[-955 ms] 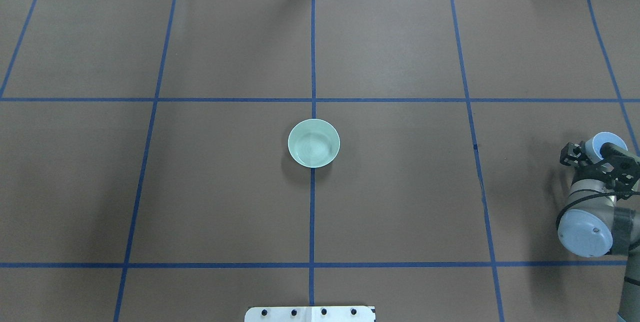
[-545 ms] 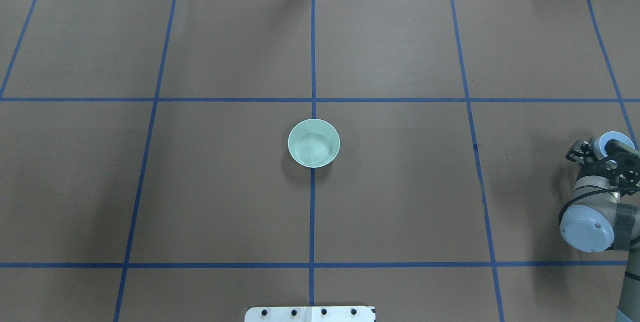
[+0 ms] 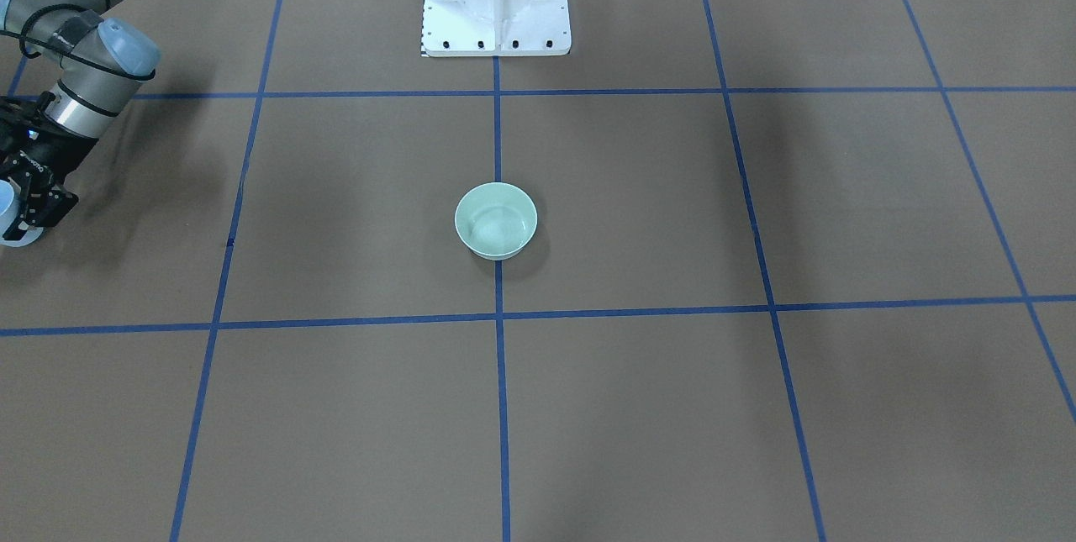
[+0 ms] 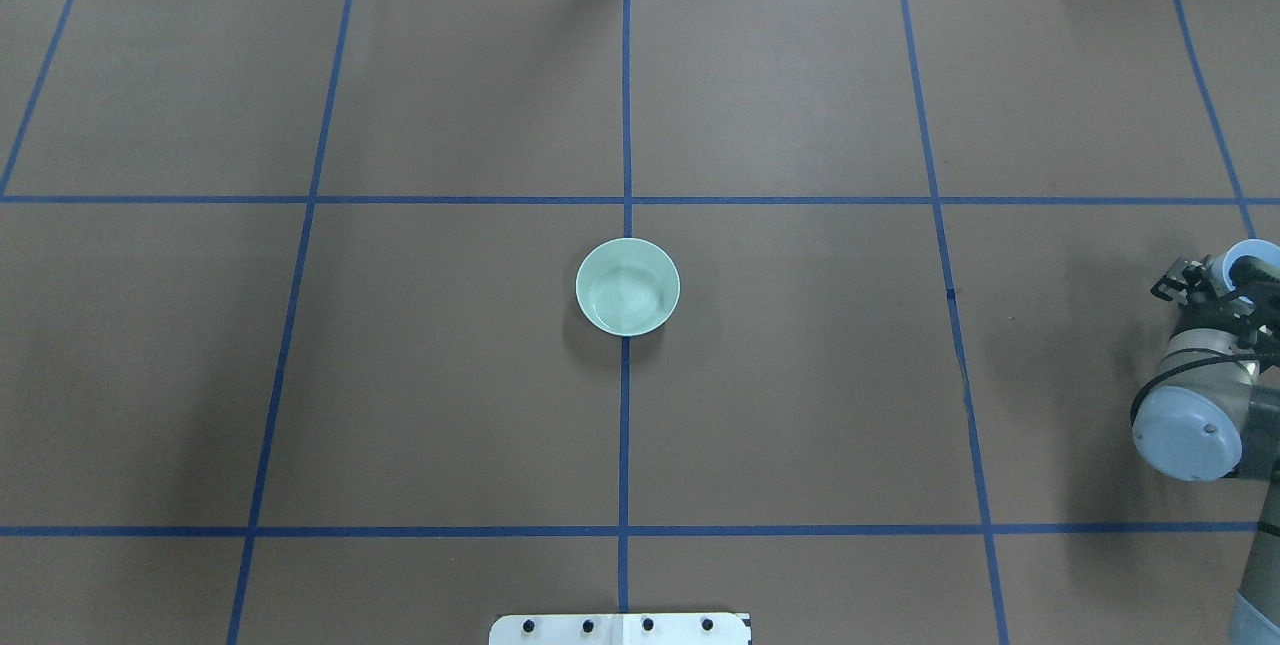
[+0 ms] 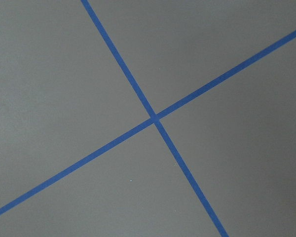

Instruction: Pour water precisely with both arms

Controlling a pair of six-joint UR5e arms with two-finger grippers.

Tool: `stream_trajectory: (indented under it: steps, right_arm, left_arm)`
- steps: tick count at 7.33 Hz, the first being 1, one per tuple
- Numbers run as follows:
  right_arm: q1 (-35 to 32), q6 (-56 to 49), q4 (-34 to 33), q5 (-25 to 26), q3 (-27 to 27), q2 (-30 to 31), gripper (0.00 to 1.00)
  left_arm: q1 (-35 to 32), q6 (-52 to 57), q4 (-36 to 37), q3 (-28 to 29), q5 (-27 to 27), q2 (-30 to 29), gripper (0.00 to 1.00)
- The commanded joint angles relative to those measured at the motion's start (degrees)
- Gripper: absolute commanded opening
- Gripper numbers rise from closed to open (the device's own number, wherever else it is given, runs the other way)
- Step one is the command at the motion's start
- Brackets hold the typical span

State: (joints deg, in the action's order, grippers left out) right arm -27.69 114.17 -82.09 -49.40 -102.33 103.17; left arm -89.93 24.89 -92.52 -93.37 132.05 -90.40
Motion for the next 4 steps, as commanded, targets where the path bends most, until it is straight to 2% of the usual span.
stream_trajectory:
  steps: [1, 3, 4]
  right_arm:
    - [-3.6, -12.2, 9.2, -0.3, -0.2, -1.0, 0.00]
    - [-5.5, -28.2, 25.3, -0.3, -0.2, -1.1, 0.00]
    - [-5.8, -35.4, 32.1, -0.3, -0.2, -1.2, 0.00]
  left_arm:
    - [-0.5, -10.5, -0.2, -0.6, 0.2, 2.2, 1.00]
    - [-2.0, -19.5, -0.3, -0.7, 0.2, 2.3, 1.00]
    - [-2.0, -19.5, -0.4, -0.7, 0.2, 2.4, 1.00]
